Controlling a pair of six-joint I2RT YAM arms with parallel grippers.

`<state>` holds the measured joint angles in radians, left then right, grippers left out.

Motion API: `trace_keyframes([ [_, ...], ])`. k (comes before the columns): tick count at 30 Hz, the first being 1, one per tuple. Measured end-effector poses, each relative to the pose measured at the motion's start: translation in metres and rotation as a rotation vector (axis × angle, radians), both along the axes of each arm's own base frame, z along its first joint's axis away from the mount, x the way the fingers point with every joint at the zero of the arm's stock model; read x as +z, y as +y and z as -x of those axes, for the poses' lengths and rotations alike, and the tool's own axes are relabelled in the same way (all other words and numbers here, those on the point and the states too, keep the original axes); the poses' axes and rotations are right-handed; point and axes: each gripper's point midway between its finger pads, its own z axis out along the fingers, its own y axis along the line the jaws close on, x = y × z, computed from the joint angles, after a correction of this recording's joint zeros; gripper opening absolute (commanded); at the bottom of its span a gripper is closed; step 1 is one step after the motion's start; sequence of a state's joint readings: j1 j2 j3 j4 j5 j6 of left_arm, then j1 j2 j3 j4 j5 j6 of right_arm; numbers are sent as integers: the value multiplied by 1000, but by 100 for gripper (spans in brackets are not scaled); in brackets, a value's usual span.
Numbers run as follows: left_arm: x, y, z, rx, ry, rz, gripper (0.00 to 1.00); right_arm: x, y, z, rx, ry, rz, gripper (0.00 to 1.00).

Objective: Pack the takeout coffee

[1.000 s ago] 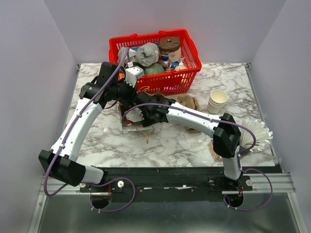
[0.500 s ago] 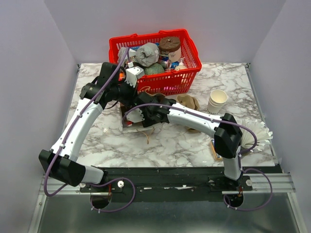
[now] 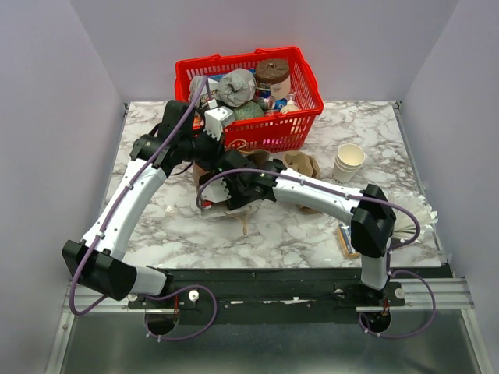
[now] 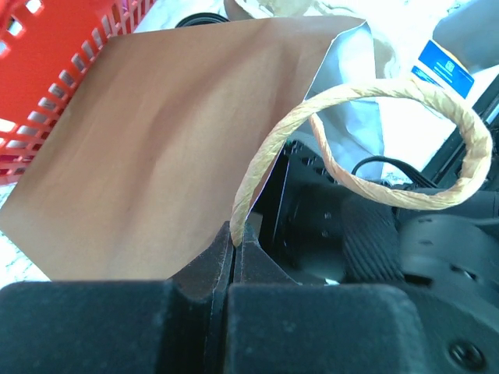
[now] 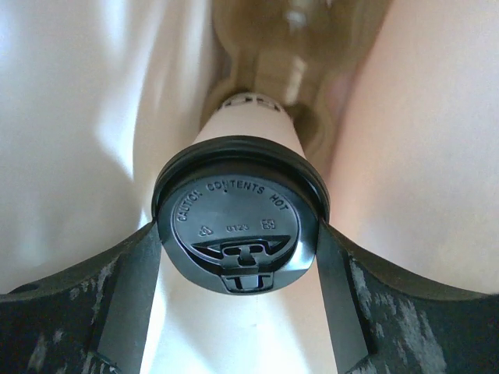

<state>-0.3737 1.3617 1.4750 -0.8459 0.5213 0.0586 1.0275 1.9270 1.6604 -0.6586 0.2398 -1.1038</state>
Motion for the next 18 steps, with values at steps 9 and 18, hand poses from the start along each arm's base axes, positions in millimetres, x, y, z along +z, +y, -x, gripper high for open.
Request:
trace_keyframes([
  [9,-2,0,2,0,12,1,0,-3,8,8,35,28,-20,1],
  [18,-3,3,0,9,13,-2,0,-1,5,3,-10,10,-7,1],
])
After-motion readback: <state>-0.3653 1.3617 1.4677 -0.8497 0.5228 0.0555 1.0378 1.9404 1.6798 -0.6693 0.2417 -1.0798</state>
